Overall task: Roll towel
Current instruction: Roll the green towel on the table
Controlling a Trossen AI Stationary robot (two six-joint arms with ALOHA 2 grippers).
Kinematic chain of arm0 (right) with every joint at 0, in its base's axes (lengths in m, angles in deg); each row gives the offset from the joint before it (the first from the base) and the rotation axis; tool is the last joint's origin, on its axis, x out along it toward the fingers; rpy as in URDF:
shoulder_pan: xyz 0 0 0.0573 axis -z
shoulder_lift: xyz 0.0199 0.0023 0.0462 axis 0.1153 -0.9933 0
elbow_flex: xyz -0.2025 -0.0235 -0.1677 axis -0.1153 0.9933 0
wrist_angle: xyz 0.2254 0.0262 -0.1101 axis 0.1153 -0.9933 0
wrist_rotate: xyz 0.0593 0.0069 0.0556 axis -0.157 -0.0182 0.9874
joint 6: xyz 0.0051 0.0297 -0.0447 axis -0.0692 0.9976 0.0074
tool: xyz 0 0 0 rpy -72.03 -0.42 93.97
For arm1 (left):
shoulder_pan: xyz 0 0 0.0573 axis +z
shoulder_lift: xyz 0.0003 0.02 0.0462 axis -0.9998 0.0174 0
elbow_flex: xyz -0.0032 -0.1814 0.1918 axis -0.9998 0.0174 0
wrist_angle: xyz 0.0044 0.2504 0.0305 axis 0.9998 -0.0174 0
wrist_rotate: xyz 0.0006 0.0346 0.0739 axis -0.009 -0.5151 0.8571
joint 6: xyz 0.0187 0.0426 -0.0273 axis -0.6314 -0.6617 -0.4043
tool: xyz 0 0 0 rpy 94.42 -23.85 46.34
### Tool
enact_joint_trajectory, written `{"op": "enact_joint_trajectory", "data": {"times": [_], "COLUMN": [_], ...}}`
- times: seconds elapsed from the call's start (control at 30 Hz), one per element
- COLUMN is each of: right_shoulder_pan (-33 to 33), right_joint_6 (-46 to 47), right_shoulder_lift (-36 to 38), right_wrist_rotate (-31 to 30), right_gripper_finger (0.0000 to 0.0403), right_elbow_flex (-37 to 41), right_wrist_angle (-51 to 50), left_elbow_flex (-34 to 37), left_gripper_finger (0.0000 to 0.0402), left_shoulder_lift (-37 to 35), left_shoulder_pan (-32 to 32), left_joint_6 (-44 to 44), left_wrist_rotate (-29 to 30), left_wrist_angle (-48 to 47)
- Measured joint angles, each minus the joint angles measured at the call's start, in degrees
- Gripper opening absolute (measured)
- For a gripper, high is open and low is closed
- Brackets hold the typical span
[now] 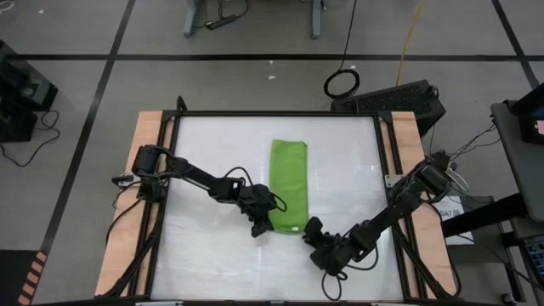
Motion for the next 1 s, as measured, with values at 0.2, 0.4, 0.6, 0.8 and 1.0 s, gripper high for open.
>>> {"op": "enact_joint_trajectory", "data": {"times": [0.2, 0.4, 0.6, 0.8, 1.0], "right_shoulder_pan": [2.7, 6.1, 8.1, 9.9, 13.2], "right_joint_6": [-0.3, 0.3, 1.5, 5.8, 13.0], "right_shoulder_lift": [-0.1, -0.1, -0.1, 0.0, 0.2], "right_wrist_rotate": [0.2, 4.3, 5.2, 9.8, 19.2], "right_gripper_finger": [0.0080, 0.0080, 0.0080, 0.0079, 0.0078], "right_elbow_flex": [0.0, 0.0, 0.0, 0.0, -0.1], "right_wrist_angle": [-1.3, -2.3, -3.3, -3.8, -4.9], "left_elbow_flex": [0.0, 0.0, 0.0, 0.1, 0.2], "left_gripper_finger": [0.0001, 0.0001, 0.0002, 0.0020, 0.0037], "left_shoulder_lift": [0.0, 0.0, 0.0, 0.0, -0.2], "left_shoulder_pan": [0.0, -0.1, -0.2, -0.2, -0.5], "left_joint_6": [0.4, 0.4, 0.4, 0.1, -1.9], "left_wrist_rotate": [-0.8, -1.0, -1.4, -1.4, -1.5], "left_wrist_angle": [0.0, 0.0, 0.0, 0.0, 0.2]}}
